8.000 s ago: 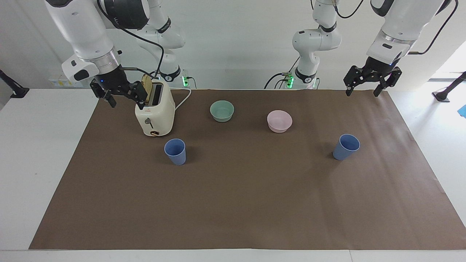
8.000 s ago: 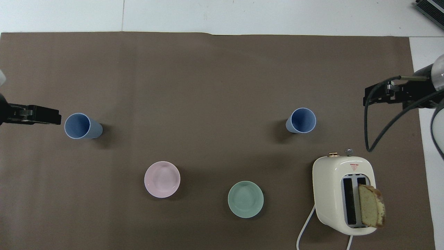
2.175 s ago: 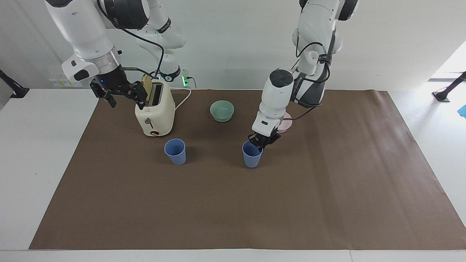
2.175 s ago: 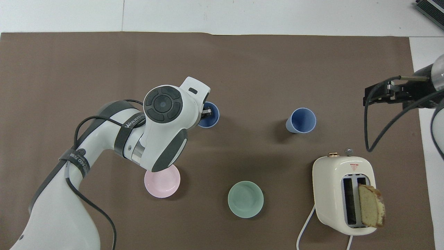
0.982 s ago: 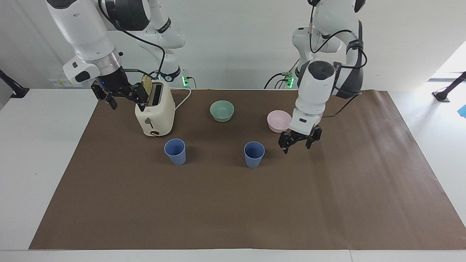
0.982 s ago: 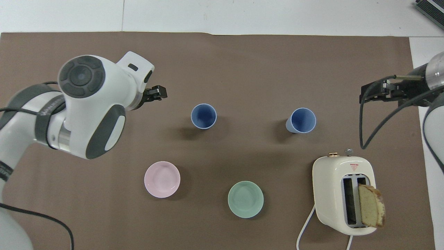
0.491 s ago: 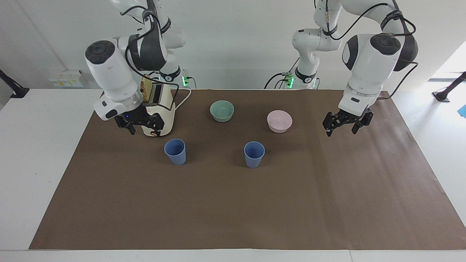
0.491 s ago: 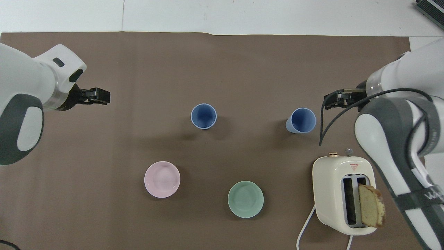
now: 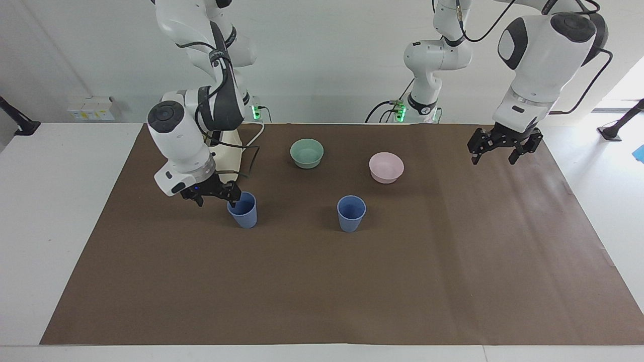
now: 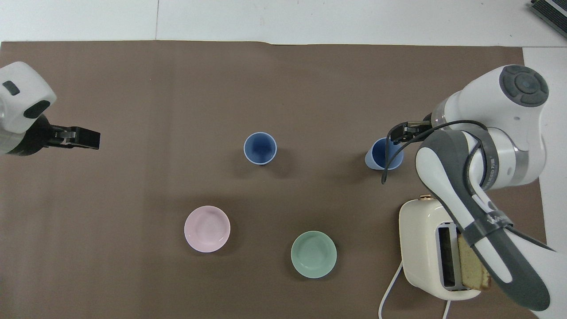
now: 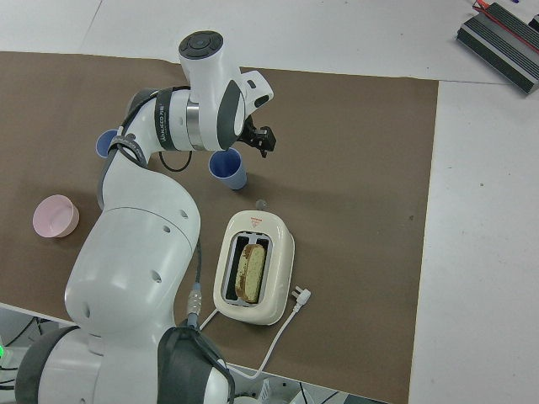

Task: Stack blue cups with both arms
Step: 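Grasp the second blue cup with the right gripper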

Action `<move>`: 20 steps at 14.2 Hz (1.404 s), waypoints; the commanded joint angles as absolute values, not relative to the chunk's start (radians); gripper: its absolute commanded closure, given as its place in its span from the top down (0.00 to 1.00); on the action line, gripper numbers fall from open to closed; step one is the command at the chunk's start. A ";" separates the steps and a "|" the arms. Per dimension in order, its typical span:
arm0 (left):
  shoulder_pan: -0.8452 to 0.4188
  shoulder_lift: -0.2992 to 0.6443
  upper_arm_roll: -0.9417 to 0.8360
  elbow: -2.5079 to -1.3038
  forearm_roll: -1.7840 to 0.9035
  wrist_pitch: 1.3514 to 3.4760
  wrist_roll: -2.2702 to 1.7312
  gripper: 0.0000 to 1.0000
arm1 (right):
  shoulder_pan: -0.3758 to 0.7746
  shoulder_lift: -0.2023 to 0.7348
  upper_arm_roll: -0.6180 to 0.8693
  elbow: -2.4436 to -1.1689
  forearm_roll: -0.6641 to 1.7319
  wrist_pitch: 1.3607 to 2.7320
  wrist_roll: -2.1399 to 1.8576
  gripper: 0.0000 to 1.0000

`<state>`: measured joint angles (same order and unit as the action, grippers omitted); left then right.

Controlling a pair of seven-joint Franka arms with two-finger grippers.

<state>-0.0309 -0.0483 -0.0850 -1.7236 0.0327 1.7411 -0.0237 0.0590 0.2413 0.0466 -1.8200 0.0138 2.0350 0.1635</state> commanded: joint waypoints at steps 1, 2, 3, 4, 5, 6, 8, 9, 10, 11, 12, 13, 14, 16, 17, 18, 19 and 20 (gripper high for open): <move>-0.020 -0.057 -0.084 -1.645 -0.003 1.642 -0.005 1.00 | 0.073 0.241 0.054 -1.867 0.029 2.063 0.152 1.00; -0.012 -0.058 -0.084 -1.625 -0.029 1.623 -0.006 1.00 | 0.075 0.241 0.054 -1.881 0.029 2.077 0.150 1.00; 0.004 -0.060 -0.086 -1.605 -0.038 1.609 -0.008 1.00 | 0.077 0.241 0.054 -1.905 0.029 2.091 0.152 1.00; 0.006 -0.061 -0.087 -1.589 -0.037 1.585 -0.006 1.00 | 0.081 0.239 0.054 -1.931 0.029 2.111 0.153 1.00; 0.006 -0.064 -0.089 -1.569 -0.037 1.562 -0.006 1.00 | 0.081 0.239 0.054 -1.943 0.029 2.124 0.152 1.00; 0.006 -0.063 -0.089 -1.542 -0.037 1.534 -0.006 1.00 | 0.081 0.241 0.054 -1.951 0.029 2.132 0.152 1.00; 0.005 -0.066 -0.090 -1.529 -0.038 1.522 -0.005 1.00 | 0.080 0.247 0.052 -1.951 0.029 2.134 0.146 1.00; 0.005 -0.086 -0.094 -1.540 -0.038 1.526 -0.002 1.00 | 0.078 0.250 0.052 -1.951 0.028 2.134 0.137 0.71; 0.006 -0.093 -0.094 -1.548 -0.038 1.526 -0.009 1.00 | 0.078 0.250 0.052 -1.950 0.028 2.134 0.140 0.13; 0.005 -0.094 -0.094 -1.548 -0.040 1.526 -0.015 1.00 | 0.078 0.252 0.052 -1.948 0.028 2.132 0.140 0.00; 0.006 -0.097 -0.094 -1.552 -0.040 1.525 -0.015 1.00 | 0.077 0.252 0.051 -1.947 0.028 2.134 0.138 0.00; 0.005 -0.097 -0.094 -1.551 -0.040 1.525 -0.015 1.00 | 0.071 0.253 0.051 -1.944 0.026 2.134 0.135 0.00; 0.003 -0.097 -0.094 -1.552 -0.040 1.525 -0.015 1.00 | 0.069 0.255 0.051 -1.942 0.025 2.134 0.135 0.00; 0.006 -0.100 -0.094 -1.557 -0.040 1.500 -0.009 1.00 | 0.075 0.256 0.051 -1.936 0.025 2.131 0.150 0.00; 0.006 -0.100 -0.094 -1.559 -0.040 1.490 -0.008 1.00 | 0.074 0.265 0.052 -1.921 0.025 2.131 0.150 0.00; 0.005 -0.100 -0.094 -1.559 -0.040 1.494 -0.008 1.00 | 0.075 0.267 0.051 -1.908 0.025 2.129 0.150 0.00; 0.003 -0.100 -0.094 -1.559 -0.040 1.494 -0.008 1.00 | 0.078 0.265 0.052 -1.889 0.026 2.117 0.152 0.00; 0.003 -0.100 -0.094 -1.560 -0.040 1.494 -0.006 1.00 | 0.080 0.259 0.054 -1.867 0.026 2.103 0.166 0.00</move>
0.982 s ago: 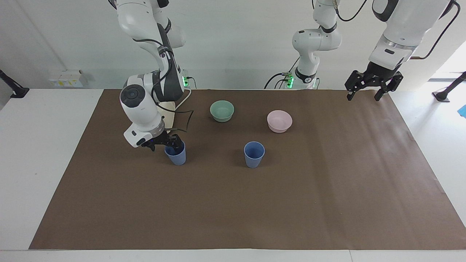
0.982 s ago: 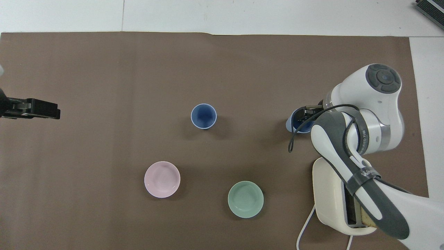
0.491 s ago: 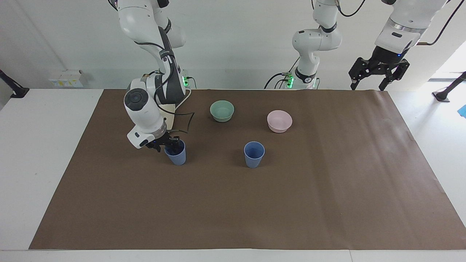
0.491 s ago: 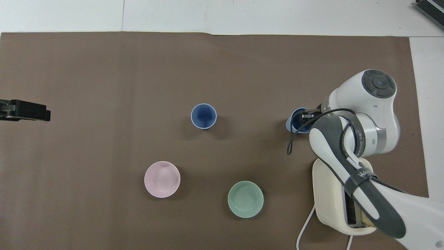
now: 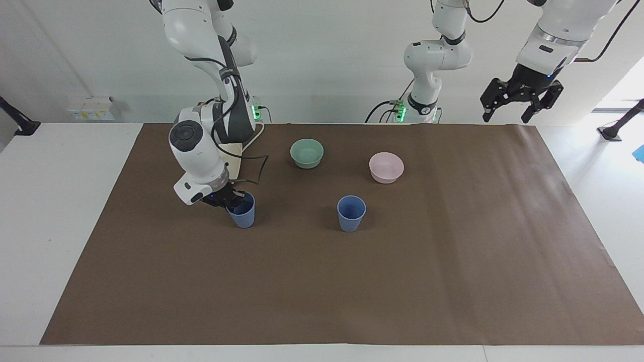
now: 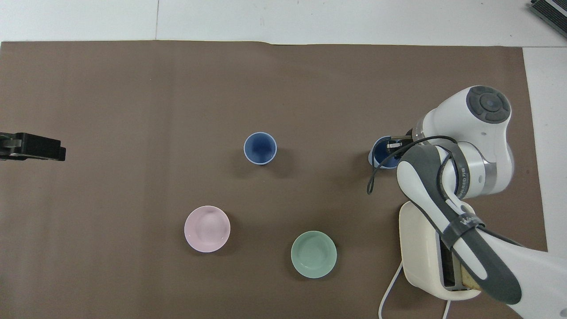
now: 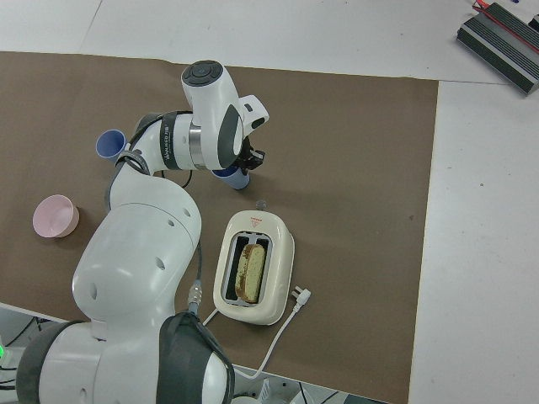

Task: Stack blue cups with both arms
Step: 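Grasp the second blue cup with the right gripper, then carry the held blue cup with the right gripper over the placed cup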

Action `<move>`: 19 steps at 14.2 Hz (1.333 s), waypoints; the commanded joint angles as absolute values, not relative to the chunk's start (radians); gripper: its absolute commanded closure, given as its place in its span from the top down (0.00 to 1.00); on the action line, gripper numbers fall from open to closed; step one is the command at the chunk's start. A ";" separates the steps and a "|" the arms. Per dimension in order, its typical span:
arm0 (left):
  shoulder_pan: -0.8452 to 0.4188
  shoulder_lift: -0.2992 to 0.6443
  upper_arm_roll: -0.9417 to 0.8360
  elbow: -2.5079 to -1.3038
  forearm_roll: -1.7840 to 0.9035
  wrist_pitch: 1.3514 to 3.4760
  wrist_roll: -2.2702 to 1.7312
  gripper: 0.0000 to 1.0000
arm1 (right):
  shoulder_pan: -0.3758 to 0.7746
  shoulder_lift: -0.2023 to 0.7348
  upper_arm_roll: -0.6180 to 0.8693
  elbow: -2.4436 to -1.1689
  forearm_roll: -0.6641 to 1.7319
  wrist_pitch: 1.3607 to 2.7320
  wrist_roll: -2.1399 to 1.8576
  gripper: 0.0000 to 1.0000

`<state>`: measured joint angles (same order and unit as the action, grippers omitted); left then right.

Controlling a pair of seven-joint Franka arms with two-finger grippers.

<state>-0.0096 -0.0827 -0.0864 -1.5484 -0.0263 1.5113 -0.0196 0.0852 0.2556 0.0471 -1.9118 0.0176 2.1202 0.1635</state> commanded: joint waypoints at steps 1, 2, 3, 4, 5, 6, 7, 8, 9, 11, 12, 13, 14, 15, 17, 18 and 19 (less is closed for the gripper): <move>0.003 -0.101 -0.094 -1.560 -0.040 1.494 -0.005 1.00 | 0.081 0.255 0.057 -1.835 0.026 2.065 0.190 0.00; 0.005 -0.101 -0.094 -1.560 -0.040 1.494 -0.003 1.00 | 0.081 0.256 0.058 -1.791 0.026 2.027 0.198 0.00; 0.005 -0.101 -0.094 -1.560 -0.040 1.494 -0.002 1.00 | 0.081 0.256 0.070 -1.755 0.028 1.995 0.199 0.00; 0.005 -0.103 -0.094 -1.560 -0.040 1.494 -0.002 1.00 | 0.081 0.256 0.089 -1.723 0.029 1.971 0.207 0.00; 0.006 -0.100 -0.094 -1.552 -0.040 1.494 -0.011 1.00 | 0.083 0.255 0.104 -1.698 0.019 1.953 0.245 0.00; 0.003 -0.100 -0.095 -1.552 -0.040 1.494 -0.011 1.00 | 0.107 0.255 0.116 -1.657 0.009 1.928 0.302 0.00; 0.006 -0.100 -0.095 -1.552 -0.038 1.490 -0.011 1.00 | 0.132 0.258 0.117 -1.616 0.008 1.899 0.339 0.00; 0.008 -0.100 -0.094 -1.552 -0.038 1.488 -0.012 1.00 | 0.153 0.264 0.117 -1.589 0.005 1.875 0.368 0.00; 0.011 -0.100 -0.094 -1.552 -0.038 1.488 -0.012 1.00 | 0.175 0.267 0.117 -1.585 0.006 1.867 0.391 0.00; 0.012 -0.100 -0.094 -1.552 -0.038 1.486 -0.012 1.00 | 0.211 0.285 0.117 -1.539 0.003 1.865 0.426 0.00; 0.011 -0.100 -0.094 -1.552 -0.038 1.486 -0.012 1.00 | 0.241 0.297 0.114 -1.507 0.005 1.862 0.454 0.00; 0.011 -0.100 -0.094 -1.551 -0.038 1.486 -0.012 1.00 | 0.256 0.310 0.115 -1.484 0.006 1.861 0.489 0.00; 0.011 -0.100 -0.094 -1.552 -0.038 1.486 -0.012 1.00 | 0.265 0.320 0.117 -1.458 0.008 1.859 0.509 0.00; 0.011 -0.100 -0.094 -1.552 -0.038 1.486 -0.012 1.00 | 0.281 0.330 0.117 -1.436 0.009 1.859 0.512 0.00; 0.012 -0.100 -0.094 -1.552 -0.038 1.486 -0.012 1.00 | 0.314 0.342 0.118 -1.416 0.020 1.882 0.515 0.00; 0.012 -0.100 -0.094 -1.552 -0.038 1.486 -0.014 1.00 | 0.321 0.350 0.130 -1.402 0.021 1.897 0.515 0.00; 0.011 -0.100 -0.094 -1.552 -0.038 1.486 -0.012 1.00 | 0.322 0.362 0.152 -1.384 0.021 1.904 0.518 0.00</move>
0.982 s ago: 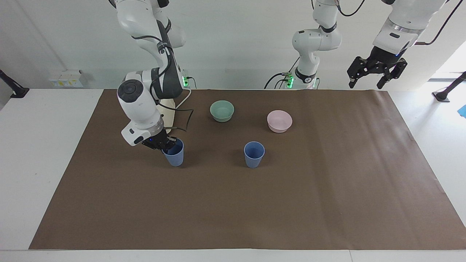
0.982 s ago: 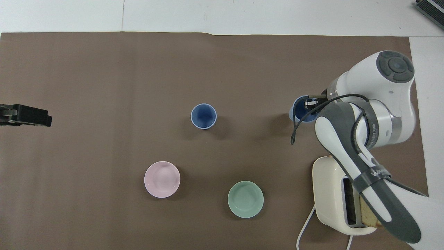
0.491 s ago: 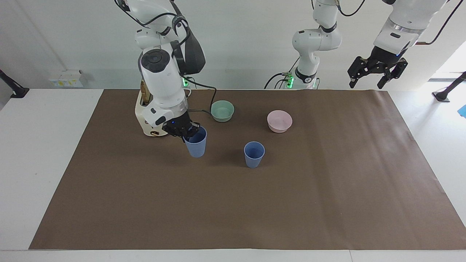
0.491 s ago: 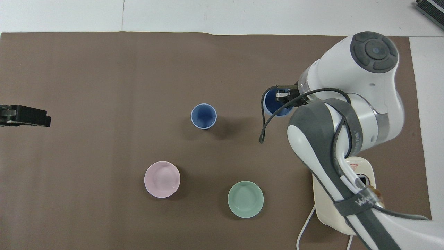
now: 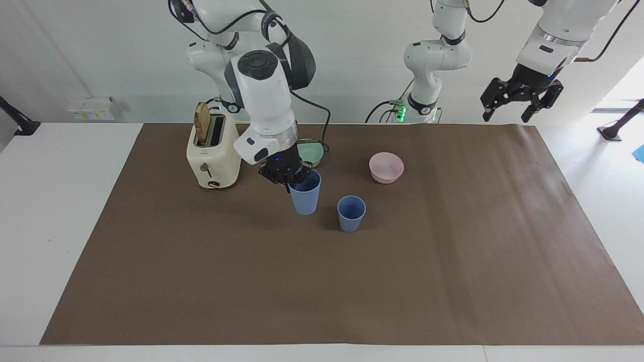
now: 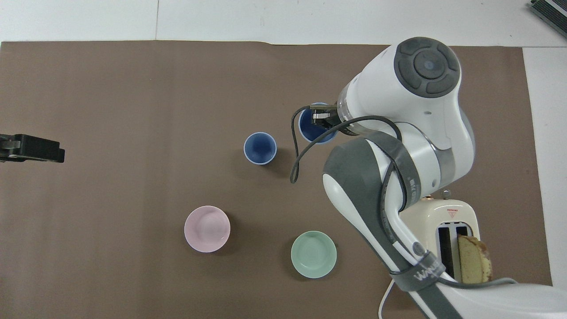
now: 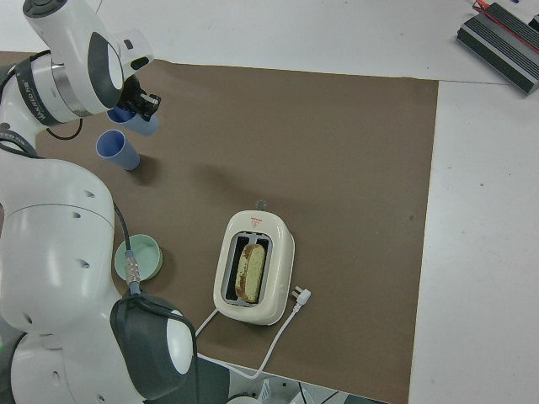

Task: Stack blue cups with both arms
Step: 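Carry the held blue cup with the right gripper over the placed cup, then lower the blue cup into the other cup and open the right gripper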

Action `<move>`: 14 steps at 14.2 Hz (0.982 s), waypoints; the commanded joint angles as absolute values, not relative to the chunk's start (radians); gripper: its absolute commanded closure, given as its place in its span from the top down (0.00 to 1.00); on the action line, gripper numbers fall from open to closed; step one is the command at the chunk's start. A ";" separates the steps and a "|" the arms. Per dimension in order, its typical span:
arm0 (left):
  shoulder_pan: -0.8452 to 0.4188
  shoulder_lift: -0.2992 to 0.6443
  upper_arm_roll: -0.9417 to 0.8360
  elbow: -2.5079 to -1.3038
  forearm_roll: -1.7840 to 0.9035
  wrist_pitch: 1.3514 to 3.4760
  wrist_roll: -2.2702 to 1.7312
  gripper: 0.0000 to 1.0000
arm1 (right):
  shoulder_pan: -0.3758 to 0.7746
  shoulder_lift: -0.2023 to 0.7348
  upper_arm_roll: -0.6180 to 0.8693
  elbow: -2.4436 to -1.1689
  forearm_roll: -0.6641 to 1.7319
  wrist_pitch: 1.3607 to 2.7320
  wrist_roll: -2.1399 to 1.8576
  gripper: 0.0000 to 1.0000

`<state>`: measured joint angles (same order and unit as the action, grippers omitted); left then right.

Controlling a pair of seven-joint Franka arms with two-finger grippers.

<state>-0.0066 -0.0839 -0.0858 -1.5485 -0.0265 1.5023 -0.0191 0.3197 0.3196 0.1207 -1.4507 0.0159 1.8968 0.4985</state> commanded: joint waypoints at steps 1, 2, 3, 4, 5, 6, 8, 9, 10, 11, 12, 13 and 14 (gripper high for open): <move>0.011 -0.100 -0.094 -1.551 -0.038 1.486 -0.012 1.00 | 0.327 0.385 0.179 -1.355 0.020 1.908 0.541 0.00; 0.011 -0.100 -0.094 -1.552 -0.038 1.486 -0.012 1.00 | 0.343 0.412 0.190 -1.324 0.018 1.917 0.590 0.00; 0.011 -0.100 -0.094 -1.552 -0.038 1.486 -0.012 1.00 | 0.371 0.429 0.189 -1.309 0.018 1.924 0.615 0.00; 0.012 -0.100 -0.094 -1.552 -0.038 1.486 -0.012 1.00 | 0.388 0.439 0.189 -1.308 0.015 1.933 0.624 0.00; 0.011 -0.100 -0.094 -1.552 -0.038 1.486 -0.012 1.00 | 0.399 0.448 0.189 -1.310 0.015 1.937 0.630 0.00; 0.011 -0.100 -0.094 -1.552 -0.038 1.486 -0.012 1.00 | 0.417 0.465 0.189 -1.310 0.009 1.943 0.647 0.00; 0.011 -0.100 -0.094 -1.551 -0.038 1.486 -0.012 1.00 | 0.433 0.494 0.187 -1.313 0.006 1.971 0.669 0.00; 0.011 -0.100 -0.094 -1.552 -0.038 1.486 -0.012 1.00 | 0.433 0.495 0.189 -1.318 0.006 1.968 0.669 0.00; 0.011 -0.100 -0.094 -1.551 -0.038 1.486 -0.014 1.00 | 0.436 0.494 0.189 -1.319 0.009 1.962 0.669 0.00; 0.011 -0.100 -0.094 -1.552 -0.038 1.486 -0.012 1.00 | 0.436 0.492 0.189 -1.325 0.011 1.960 0.670 0.00; 0.011 -0.100 -0.094 -1.552 -0.038 1.486 -0.014 1.00 | 0.437 0.489 0.189 -1.325 0.012 1.957 0.670 0.00; 0.011 -0.100 -0.094 -1.551 -0.038 1.486 -0.014 1.00 | 0.437 0.489 0.189 -1.330 0.011 1.956 0.670 0.00; 0.011 -0.100 -0.094 -1.551 -0.038 1.486 -0.012 1.00 | 0.436 0.488 0.189 -1.335 0.009 1.954 0.672 0.00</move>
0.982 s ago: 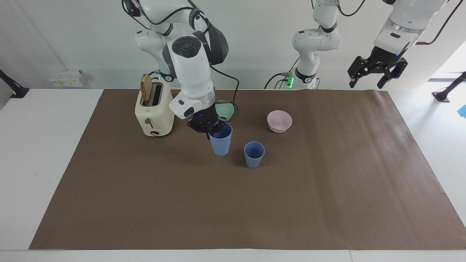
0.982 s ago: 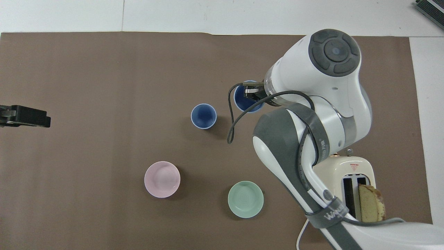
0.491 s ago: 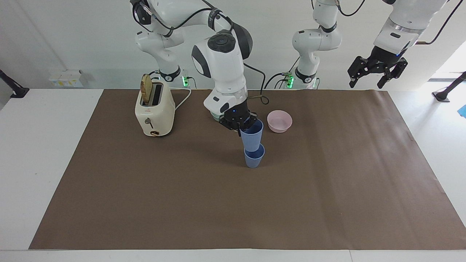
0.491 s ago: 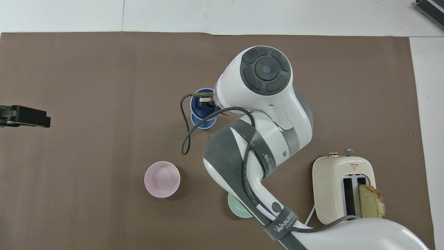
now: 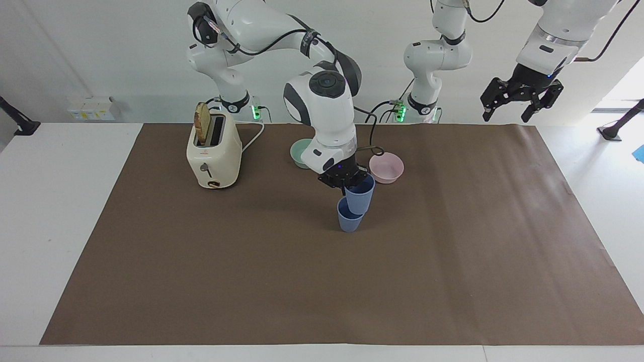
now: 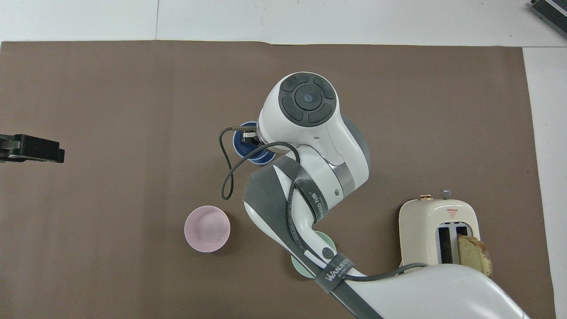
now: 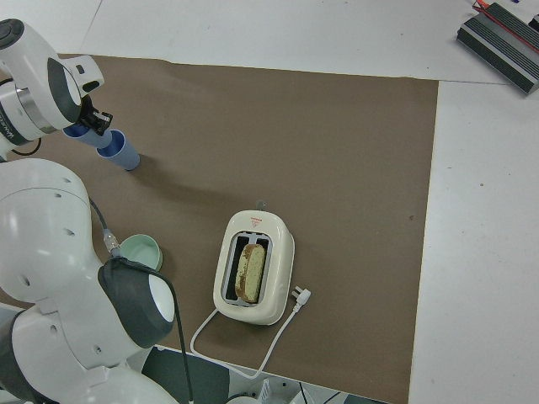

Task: Stack blue cups with both arms
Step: 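Lower the blue cup into the other cup and open the right gripper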

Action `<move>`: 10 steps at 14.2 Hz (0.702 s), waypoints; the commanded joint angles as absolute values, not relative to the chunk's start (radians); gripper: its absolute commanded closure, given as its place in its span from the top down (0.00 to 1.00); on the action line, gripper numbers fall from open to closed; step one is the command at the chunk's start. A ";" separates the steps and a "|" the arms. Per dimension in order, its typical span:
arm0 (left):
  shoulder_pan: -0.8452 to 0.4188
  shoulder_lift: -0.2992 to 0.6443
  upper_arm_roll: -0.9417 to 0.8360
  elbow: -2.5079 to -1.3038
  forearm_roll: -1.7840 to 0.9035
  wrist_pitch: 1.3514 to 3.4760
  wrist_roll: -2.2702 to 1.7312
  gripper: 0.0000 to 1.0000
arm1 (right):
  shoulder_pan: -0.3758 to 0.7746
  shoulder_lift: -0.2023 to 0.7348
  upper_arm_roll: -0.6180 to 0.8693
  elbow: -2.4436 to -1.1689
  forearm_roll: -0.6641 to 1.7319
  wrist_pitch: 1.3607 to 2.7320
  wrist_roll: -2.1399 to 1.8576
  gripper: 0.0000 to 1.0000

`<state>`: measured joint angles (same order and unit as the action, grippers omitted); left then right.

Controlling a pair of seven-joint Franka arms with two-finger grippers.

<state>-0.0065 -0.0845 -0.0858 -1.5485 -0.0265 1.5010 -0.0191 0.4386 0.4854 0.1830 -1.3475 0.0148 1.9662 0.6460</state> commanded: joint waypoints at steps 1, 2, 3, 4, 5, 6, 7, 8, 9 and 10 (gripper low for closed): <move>0.011 -0.100 -0.094 -1.551 -0.038 1.486 -0.014 1.00 | 0.434 0.488 0.187 -1.336 0.008 1.956 0.672 0.00; 0.011 -0.100 -0.094 -1.552 -0.038 1.486 -0.012 1.00 | 0.425 0.489 0.187 -1.336 0.008 1.957 0.672 0.00; 0.011 -0.100 -0.094 -1.552 -0.038 1.486 -0.012 1.00 | 0.416 0.489 0.187 -1.338 0.006 1.959 0.672 0.00; 0.011 -0.100 -0.094 -1.551 -0.038 1.486 -0.012 1.00 | 0.414 0.491 0.187 -1.350 0.005 1.962 0.672 0.00; 0.011 -0.100 -0.094 -1.552 -0.038 1.486 -0.012 1.00 | 0.414 0.491 0.187 -1.364 0.005 1.968 0.672 0.00; 0.011 -0.100 -0.094 -1.551 -0.038 1.486 -0.012 1.00 | 0.414 0.491 0.187 -1.371 0.005 1.970 0.672 0.00; 0.011 -0.100 -0.094 -1.552 -0.038 1.486 -0.012 1.00 | 0.414 0.492 0.187 -1.377 0.003 1.970 0.670 0.00; 0.011 -0.100 -0.094 -1.551 -0.038 1.486 -0.012 1.00 | 0.414 0.492 0.187 -1.379 0.002 1.970 0.670 0.00; 0.011 -0.100 -0.094 -1.552 -0.038 1.486 -0.012 1.00 | 0.416 0.492 0.187 -1.379 0.002 1.970 0.670 0.00; 0.011 -0.100 -0.094 -1.552 -0.038 1.486 -0.012 1.00 | 0.414 0.492 0.187 -1.379 0.002 1.970 0.669 0.00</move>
<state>-0.0065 -0.0849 -0.0858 -1.5485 -0.0265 1.5004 -0.0191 0.4236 0.4980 0.1761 -1.3696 0.0141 1.9648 0.6468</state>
